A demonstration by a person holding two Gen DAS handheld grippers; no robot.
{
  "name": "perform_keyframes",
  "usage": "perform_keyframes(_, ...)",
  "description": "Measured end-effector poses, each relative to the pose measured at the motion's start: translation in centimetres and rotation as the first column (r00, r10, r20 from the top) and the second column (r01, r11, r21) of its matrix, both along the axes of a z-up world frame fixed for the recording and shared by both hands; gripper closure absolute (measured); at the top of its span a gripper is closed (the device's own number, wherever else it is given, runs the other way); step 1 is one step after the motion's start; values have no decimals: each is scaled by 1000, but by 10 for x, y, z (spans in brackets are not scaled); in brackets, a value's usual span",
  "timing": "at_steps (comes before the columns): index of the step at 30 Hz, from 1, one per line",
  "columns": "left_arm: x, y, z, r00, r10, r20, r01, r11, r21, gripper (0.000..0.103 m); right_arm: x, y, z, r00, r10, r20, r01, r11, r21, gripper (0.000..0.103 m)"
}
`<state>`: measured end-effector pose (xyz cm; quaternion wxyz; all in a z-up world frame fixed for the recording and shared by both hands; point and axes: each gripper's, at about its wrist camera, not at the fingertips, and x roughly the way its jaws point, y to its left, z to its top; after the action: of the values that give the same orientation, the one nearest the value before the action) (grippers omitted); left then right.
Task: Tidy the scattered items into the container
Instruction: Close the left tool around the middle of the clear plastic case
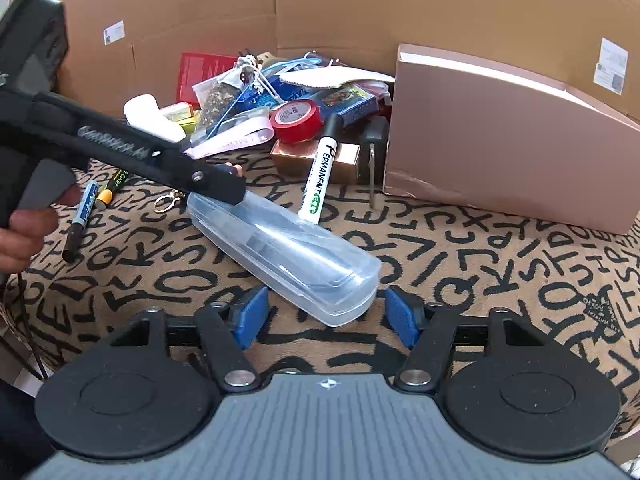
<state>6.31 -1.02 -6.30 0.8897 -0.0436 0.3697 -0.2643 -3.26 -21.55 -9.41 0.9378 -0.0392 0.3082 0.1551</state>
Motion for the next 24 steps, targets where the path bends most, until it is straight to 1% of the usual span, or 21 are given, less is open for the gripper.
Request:
perform_keyframes(4,-2,-4,0,1000,-22,22,22,1000,15,33,2,0,-1,1000,-9,9,9,1000,2,39)
perform_keyframes(8,-11,-2,0,998,-52,23,51,998,36,34,3,-1,0,1000,-7,18,7,1000,-9,39)
perform_keyframes(10,-15,-2,0,997,-73,17,72,996,43,31,3,-3,0,1000,-20,19,21,1000,-12,42)
perform_keyframes(11,-16,-3,-1,996,-83,17,82,995,48,31,4,-4,0,999,-29,19,29,999,-12,42)
perform_keyframes(12,-15,-4,-2,996,-87,14,87,995,47,28,4,-5,0,999,-34,19,34,999,-13,42)
perform_keyframes(13,-14,-4,-3,996,-86,10,86,995,41,24,4,-5,0,999,-35,19,35,999,-14,42)
perform_keyframes(14,-12,-4,-5,996,-85,4,85,996,32,23,4,-4,0,999,-35,19,36,999,-16,42)
perform_keyframes(15,-9,-4,-6,996,-85,-4,85,996,21,23,3,-4,0,999,-35,21,35,999,-19,41)
perform_keyframes(16,-7,-4,-8,996,-87,-13,87,996,13,26,3,-3,0,999,-35,23,35,999,-22,41)
perform_keyframes(18,-5,-5,-12,995,-95,-27,95,995,5,24,4,-3,-1,999,-36,26,36,999,-17,40)
perform_keyframes(20,-6,-7,-16,994,-106,-26,106,994,12,22,5,-3,-2,999,-30,32,31,999,-14,39)
perform_keyframes(24,-12,-12,-18,994,-113,3,113,992,48,23,6,-2,-3,999,-23,42,24,1000,-19,38)
